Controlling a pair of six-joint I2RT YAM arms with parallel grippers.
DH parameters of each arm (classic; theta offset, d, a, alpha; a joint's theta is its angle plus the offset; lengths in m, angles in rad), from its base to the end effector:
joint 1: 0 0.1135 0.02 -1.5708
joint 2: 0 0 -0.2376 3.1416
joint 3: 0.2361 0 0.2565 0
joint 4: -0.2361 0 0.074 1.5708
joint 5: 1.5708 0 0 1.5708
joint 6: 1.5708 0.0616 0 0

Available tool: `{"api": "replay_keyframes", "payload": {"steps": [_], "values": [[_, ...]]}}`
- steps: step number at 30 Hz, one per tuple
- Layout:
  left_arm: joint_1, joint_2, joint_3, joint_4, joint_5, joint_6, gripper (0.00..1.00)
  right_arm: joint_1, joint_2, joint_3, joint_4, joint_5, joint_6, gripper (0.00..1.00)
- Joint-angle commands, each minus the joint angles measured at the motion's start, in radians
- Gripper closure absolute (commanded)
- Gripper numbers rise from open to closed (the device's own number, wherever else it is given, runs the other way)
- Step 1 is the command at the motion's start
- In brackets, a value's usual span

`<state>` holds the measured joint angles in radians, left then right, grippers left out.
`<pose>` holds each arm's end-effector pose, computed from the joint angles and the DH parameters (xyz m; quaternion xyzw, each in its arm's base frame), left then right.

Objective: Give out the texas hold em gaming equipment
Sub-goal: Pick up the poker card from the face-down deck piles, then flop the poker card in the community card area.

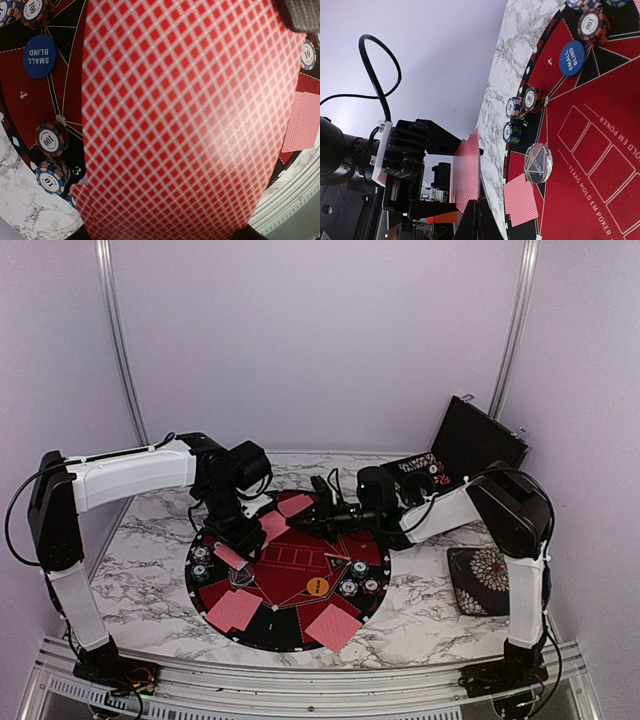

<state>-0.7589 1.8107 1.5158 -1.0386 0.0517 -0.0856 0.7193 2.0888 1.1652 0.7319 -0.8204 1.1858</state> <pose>0.2622 -0.2530 0.1975 0.3308 0.9359 -0.0719 0.0974 0.3087 0.3302 0.1350 -0.0833 0.7470 0.6538 0.0874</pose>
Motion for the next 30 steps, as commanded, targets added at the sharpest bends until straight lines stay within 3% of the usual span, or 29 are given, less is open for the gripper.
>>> {"api": "replay_keyframes", "payload": {"steps": [1, 18, 24, 27, 30], "values": [[0.006, -0.043, -0.011, -0.006, 0.001, 0.004, 0.54, -0.025, -0.062, -0.012, 0.036, 0.002, -0.003, 1.00], [0.036, -0.063, -0.043, 0.014, 0.025, -0.003, 0.54, -0.134, -0.161, -0.110, -0.008, -0.007, -0.084, 1.00], [0.050, -0.063, -0.046, 0.015, 0.036, 0.000, 0.54, -0.179, -0.221, -0.097, -0.234, 0.070, -0.315, 1.00], [0.056, -0.061, -0.048, 0.015, 0.036, -0.001, 0.54, -0.178, -0.251, -0.041, -0.461, 0.195, -0.512, 1.00], [0.062, -0.061, -0.054, 0.015, 0.036, -0.003, 0.54, -0.171, -0.284, -0.018, -0.548, 0.307, -0.647, 1.00]]}}
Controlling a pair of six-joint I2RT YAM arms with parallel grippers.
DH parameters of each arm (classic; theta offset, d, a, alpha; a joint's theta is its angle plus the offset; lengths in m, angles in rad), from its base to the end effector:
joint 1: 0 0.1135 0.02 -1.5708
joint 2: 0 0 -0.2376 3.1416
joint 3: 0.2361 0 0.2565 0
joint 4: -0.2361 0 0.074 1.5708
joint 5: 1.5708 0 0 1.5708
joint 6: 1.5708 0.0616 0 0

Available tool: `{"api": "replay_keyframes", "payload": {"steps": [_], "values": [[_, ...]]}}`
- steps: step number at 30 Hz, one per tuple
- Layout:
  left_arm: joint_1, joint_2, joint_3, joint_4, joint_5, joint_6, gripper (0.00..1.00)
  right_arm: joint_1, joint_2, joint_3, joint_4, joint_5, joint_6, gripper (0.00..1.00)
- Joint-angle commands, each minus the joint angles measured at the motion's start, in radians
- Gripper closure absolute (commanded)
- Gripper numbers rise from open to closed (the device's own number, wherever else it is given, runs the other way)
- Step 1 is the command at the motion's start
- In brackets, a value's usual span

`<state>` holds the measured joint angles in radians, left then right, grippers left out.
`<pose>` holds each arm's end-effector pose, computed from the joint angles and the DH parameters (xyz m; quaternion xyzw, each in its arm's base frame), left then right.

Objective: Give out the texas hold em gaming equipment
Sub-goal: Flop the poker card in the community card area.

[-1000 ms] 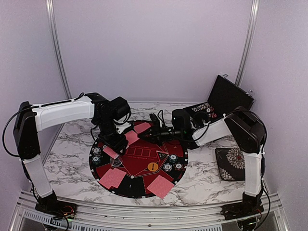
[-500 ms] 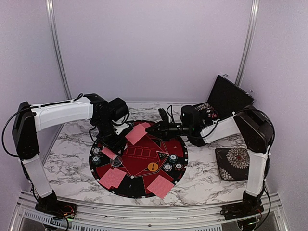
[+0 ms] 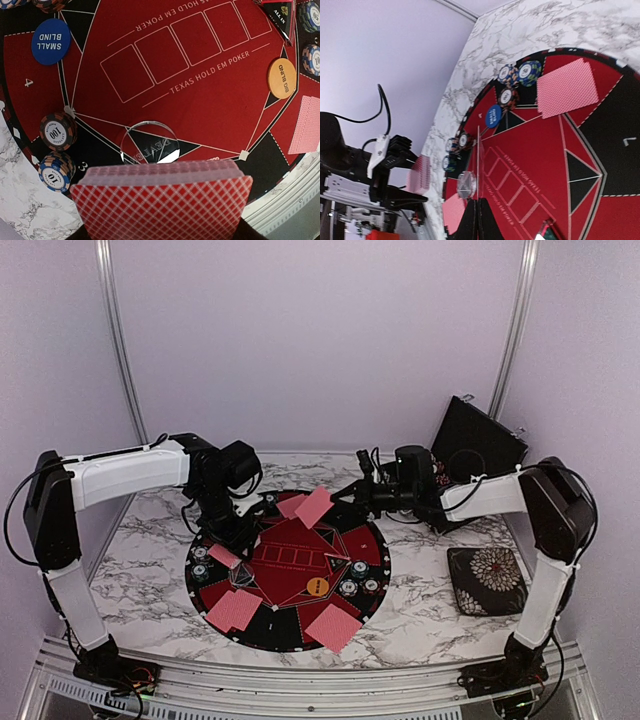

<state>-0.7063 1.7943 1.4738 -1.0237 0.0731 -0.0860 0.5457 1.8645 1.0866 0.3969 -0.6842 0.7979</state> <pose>0.2699 -0.2362 0.1916 0.3070 0.9443 -0.0771 0.0902 0.3401 0.2521 0.1634 -0.0884 0.7977 0.5461 0.2403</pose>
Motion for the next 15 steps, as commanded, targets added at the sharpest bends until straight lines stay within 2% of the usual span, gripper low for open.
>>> {"api": "replay_keyframes", "payload": {"steps": [1, 7, 15], "values": [[0.011, -0.047, -0.015, 0.003, 0.015, -0.004, 0.54, 0.011, -0.070, 0.069, -0.236, 0.217, -0.304, 1.00], [0.037, -0.052, -0.044, 0.010, 0.010, -0.011, 0.54, 0.097, -0.085, 0.120, -0.292, 0.452, -0.526, 1.00], [0.094, -0.084, -0.098, 0.029, 0.010, -0.018, 0.54, 0.275, -0.056, 0.140, -0.239, 0.770, -0.809, 1.00]]}}
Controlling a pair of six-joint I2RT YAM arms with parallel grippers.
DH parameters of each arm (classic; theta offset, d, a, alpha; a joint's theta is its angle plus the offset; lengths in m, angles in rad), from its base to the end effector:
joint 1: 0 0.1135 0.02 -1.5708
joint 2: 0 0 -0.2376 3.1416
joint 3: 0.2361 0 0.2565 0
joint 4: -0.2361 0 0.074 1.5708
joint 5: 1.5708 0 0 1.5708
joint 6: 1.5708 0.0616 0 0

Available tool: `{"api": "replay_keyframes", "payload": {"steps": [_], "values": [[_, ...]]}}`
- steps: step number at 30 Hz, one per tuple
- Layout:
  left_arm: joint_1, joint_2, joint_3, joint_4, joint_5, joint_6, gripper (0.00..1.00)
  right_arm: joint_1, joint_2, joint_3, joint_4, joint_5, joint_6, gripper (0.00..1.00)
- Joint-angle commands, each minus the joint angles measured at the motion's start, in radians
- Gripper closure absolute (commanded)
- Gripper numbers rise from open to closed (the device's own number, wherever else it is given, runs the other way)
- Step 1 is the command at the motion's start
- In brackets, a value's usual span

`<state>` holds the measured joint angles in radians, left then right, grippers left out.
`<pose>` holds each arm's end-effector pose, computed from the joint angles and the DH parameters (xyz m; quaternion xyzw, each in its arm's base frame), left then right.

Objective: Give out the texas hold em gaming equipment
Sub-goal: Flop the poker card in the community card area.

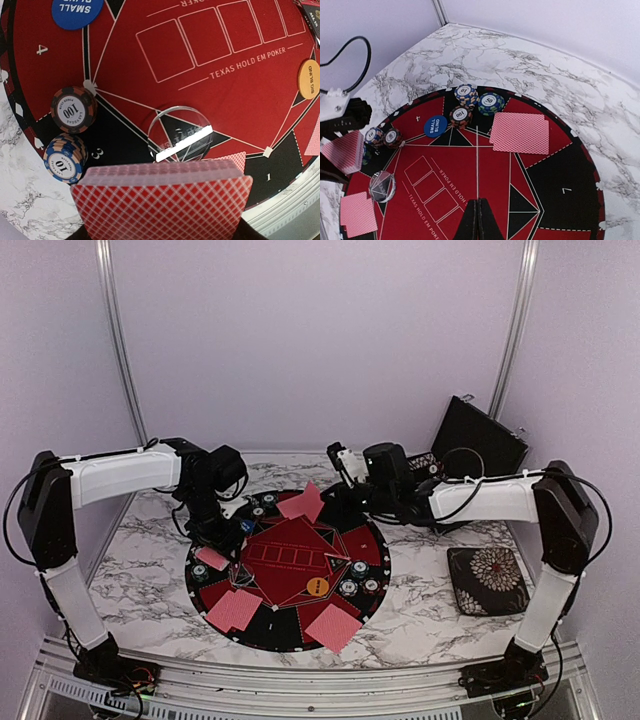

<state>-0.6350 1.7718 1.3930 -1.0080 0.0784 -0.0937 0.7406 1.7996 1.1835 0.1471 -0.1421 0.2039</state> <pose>0.2758 -0.2092 0.1767 0.2695 0.9578 -0.0692 0.0719 0.3133 0.2983 0.1888 -0.2612 0.8096 0.2914 0.4375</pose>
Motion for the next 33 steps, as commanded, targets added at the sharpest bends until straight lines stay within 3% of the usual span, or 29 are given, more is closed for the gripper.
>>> {"api": "replay_keyframes", "payload": {"steps": [1, 11, 16, 21, 27, 33], "values": [[0.027, -0.068, -0.023, 0.014, 0.004, -0.012, 0.54, 0.106, 0.017, 0.043, 0.022, 0.272, -0.264, 1.00], [0.040, -0.086, -0.039, 0.014, 0.011, -0.017, 0.54, 0.286, 0.169, 0.063, 0.151, 0.534, -0.598, 1.00], [0.041, -0.084, -0.040, 0.014, 0.011, -0.017, 0.54, 0.358, 0.251, 0.083, 0.216, 0.603, -0.680, 1.00], [0.041, -0.084, -0.041, 0.014, 0.012, -0.016, 0.54, 0.373, 0.285, 0.099, 0.212, 0.579, -0.673, 1.00], [0.041, -0.084, -0.041, 0.016, 0.014, -0.016, 0.54, 0.375, 0.255, 0.092, 0.159, 0.462, -0.596, 0.72], [0.041, -0.079, -0.039, 0.016, 0.017, -0.014, 0.54, 0.334, 0.219, 0.105, 0.061, 0.286, -0.464, 0.56]]}}
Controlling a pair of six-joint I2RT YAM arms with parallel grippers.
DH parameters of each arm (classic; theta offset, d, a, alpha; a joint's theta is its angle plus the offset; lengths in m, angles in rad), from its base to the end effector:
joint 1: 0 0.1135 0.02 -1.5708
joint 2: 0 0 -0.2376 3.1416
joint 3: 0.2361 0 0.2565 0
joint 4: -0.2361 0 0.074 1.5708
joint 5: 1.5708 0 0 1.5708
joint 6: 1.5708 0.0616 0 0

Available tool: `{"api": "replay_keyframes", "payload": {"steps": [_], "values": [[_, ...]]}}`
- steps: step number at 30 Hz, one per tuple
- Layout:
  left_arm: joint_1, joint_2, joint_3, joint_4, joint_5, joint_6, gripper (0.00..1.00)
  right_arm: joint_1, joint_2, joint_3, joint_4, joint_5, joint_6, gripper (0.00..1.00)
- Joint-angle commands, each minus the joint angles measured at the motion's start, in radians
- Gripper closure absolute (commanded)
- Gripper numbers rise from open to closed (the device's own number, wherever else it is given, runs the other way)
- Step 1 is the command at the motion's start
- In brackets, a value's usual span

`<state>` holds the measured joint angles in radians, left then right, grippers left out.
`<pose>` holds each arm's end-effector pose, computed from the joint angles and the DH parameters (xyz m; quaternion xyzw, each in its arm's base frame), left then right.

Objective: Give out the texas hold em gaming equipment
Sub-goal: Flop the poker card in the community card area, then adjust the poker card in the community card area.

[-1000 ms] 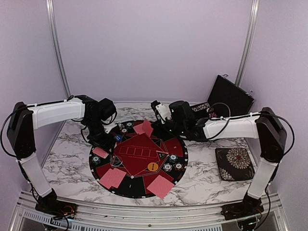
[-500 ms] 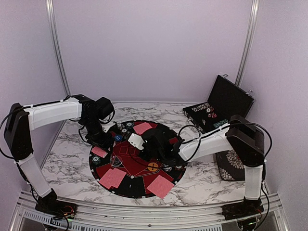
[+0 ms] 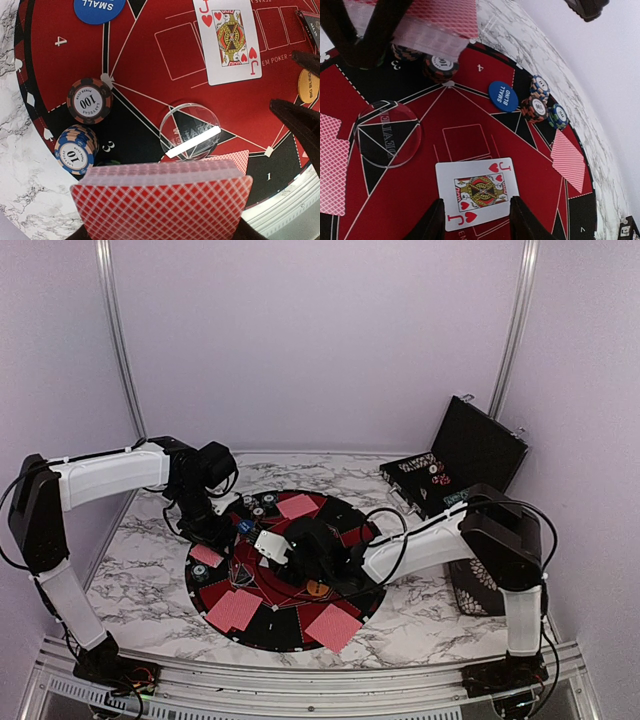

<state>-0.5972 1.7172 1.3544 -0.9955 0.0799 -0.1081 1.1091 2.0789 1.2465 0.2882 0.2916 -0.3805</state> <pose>0.2765 -0.1939 0.1838 0.2447 0.9630 -0.0739 0.0857 0.2215 0.4054 0.1082 -0.5318 0.6820 0.0548 0.4991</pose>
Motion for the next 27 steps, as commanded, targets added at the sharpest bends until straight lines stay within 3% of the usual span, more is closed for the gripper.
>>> {"api": "replay_keyframes", "payload": {"steps": [1, 8, 12, 14, 23, 27], "values": [[0.004, -0.024, -0.001, 0.003, 0.016, 0.001, 0.54, -0.058, -0.079, 0.041, -0.095, -0.188, 0.163, 0.54], [0.004, -0.021, 0.001, 0.003, 0.018, 0.001, 0.54, -0.223, -0.083, 0.144, -0.346, -0.424, 0.524, 0.53], [0.003, -0.018, 0.002, 0.003, 0.020, 0.002, 0.54, -0.276, -0.061, 0.155, -0.409, -0.544, 0.696, 0.56], [0.004, -0.017, 0.002, 0.003, 0.021, 0.002, 0.54, -0.280, -0.053, 0.148, -0.411, -0.571, 0.728, 0.56], [0.003, -0.013, 0.006, 0.004, 0.024, 0.005, 0.54, -0.276, 0.035, 0.202, -0.440, -0.564, 0.772, 0.80], [0.004, -0.014, 0.006, 0.003, 0.023, 0.004, 0.54, -0.275, 0.071, 0.220, -0.453, -0.557, 0.783, 0.84]]}}
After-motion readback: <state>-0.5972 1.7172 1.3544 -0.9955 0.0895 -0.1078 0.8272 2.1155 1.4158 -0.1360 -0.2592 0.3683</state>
